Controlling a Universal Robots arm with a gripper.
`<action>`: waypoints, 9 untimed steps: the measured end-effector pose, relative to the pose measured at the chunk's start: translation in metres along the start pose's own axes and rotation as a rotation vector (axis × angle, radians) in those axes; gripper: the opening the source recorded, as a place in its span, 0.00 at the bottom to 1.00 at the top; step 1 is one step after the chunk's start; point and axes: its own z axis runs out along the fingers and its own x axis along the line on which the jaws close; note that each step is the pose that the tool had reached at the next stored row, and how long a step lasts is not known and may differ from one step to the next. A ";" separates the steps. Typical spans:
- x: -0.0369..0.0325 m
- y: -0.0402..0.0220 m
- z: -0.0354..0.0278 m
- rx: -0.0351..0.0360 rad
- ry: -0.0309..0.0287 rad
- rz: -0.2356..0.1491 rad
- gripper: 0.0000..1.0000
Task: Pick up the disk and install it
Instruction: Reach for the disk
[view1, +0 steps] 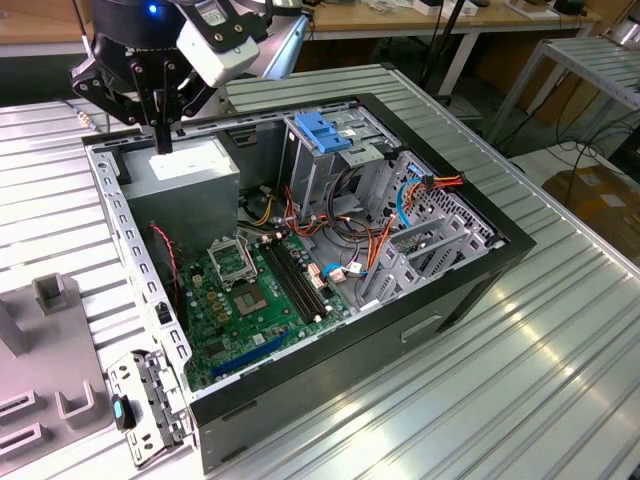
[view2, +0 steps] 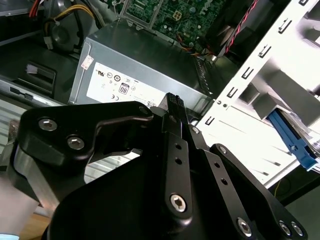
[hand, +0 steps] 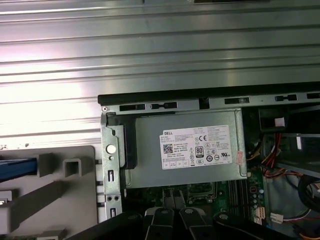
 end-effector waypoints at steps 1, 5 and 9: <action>0.0003 0.0000 0.0000 0.0000 0.0000 0.000 0.11; 0.0019 -0.0001 -0.0001 0.0000 0.0000 0.000 0.11; 0.0035 -0.0003 -0.0001 0.0000 0.0000 0.000 0.11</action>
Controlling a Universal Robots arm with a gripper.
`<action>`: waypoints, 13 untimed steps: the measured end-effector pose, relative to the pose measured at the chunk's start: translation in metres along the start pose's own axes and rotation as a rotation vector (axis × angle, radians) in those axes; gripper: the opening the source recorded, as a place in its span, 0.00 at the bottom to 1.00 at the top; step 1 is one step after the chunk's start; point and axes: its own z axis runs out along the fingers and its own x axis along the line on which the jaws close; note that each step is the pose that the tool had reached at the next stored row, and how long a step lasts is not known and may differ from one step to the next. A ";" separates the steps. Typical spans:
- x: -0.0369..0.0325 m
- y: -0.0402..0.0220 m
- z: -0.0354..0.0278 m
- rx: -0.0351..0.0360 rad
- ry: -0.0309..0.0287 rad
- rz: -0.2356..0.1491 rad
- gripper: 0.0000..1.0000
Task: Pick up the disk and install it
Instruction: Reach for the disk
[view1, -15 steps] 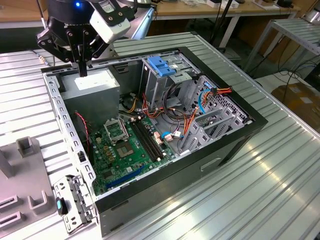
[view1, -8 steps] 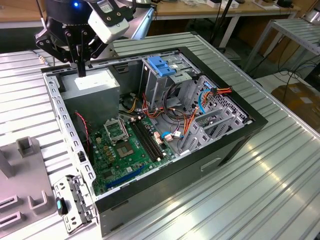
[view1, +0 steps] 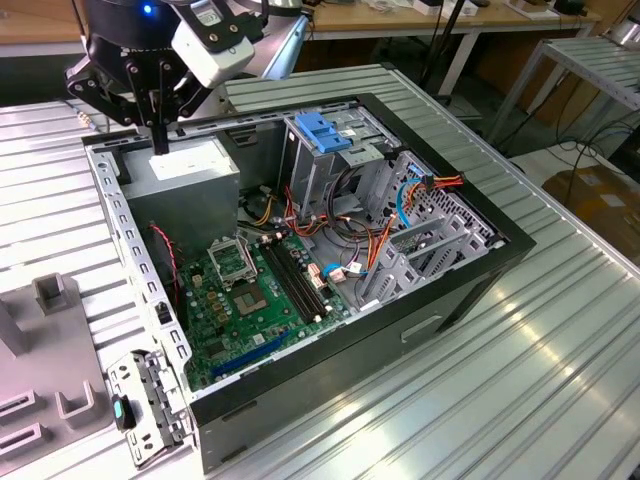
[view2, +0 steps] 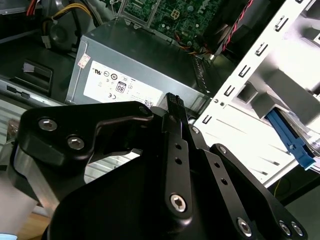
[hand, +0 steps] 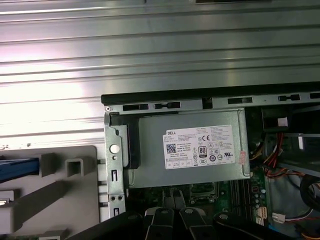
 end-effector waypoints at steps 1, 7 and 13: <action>0.0003 0.0000 0.0000 0.0000 0.0001 0.000 0.11; 0.0026 -0.0002 -0.0001 0.0000 0.0001 0.000 0.11; 0.0047 -0.0004 -0.0001 0.0000 0.0000 0.000 0.11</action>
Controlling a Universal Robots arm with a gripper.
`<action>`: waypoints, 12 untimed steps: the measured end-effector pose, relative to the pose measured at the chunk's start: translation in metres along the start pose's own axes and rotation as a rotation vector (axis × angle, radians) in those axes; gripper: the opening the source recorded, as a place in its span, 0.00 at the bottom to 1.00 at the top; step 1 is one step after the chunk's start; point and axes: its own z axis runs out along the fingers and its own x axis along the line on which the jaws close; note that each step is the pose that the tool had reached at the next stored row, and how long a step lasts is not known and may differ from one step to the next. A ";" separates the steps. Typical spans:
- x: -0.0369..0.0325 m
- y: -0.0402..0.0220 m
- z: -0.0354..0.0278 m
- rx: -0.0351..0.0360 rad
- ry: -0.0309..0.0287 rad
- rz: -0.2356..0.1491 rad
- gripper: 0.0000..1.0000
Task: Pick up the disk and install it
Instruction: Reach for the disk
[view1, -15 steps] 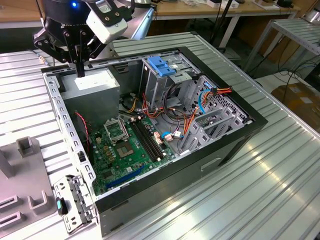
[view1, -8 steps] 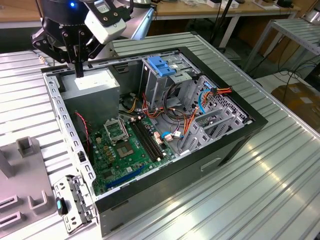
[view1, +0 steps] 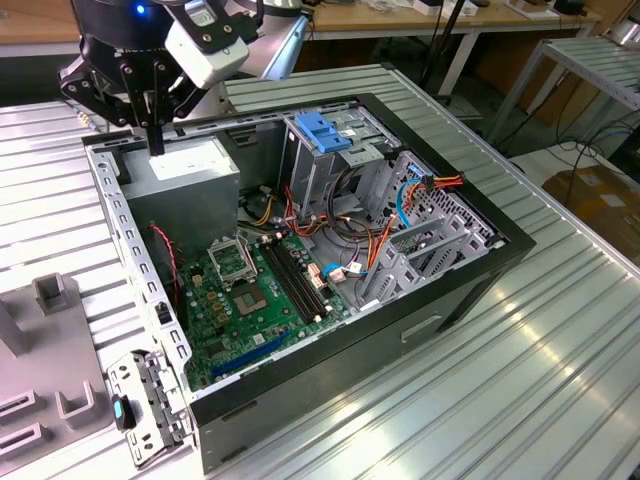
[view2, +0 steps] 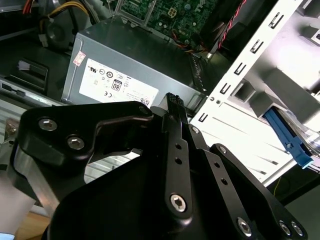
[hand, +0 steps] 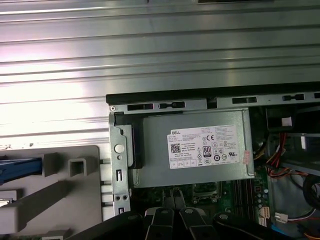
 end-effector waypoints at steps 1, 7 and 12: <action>0.0004 0.0000 0.0000 0.0000 0.0000 0.000 0.11; 0.0025 -0.0002 -0.0001 0.0000 0.0000 0.000 0.11; 0.0044 -0.0003 -0.0001 0.0000 0.0000 0.000 0.11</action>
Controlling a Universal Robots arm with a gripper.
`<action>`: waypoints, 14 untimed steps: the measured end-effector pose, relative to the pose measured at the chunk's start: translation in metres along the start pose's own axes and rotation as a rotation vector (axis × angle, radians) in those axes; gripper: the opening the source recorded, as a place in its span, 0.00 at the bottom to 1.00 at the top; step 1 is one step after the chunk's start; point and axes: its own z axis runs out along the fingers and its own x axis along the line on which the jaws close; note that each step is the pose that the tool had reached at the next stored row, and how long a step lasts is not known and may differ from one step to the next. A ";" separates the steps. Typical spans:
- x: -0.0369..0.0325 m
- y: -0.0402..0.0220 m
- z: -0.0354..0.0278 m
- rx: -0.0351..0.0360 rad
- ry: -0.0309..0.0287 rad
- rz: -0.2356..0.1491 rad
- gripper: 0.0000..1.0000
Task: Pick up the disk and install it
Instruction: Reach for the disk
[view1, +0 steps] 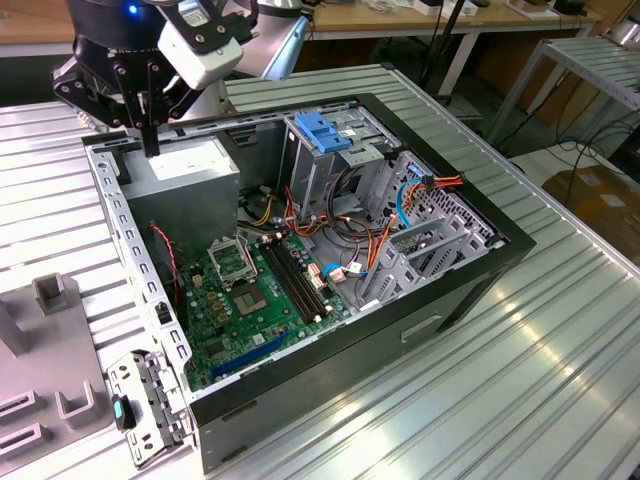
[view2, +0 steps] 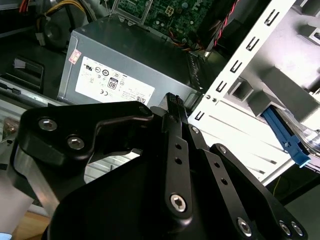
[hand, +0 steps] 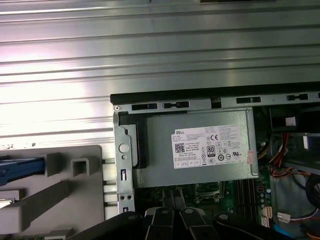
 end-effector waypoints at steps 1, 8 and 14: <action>0.0003 0.0000 0.0000 0.0000 0.0000 0.000 0.11; 0.0030 -0.0002 -0.0001 0.0000 0.0000 0.000 0.11; 0.0050 -0.0004 -0.0001 -0.0001 -0.0001 0.000 0.11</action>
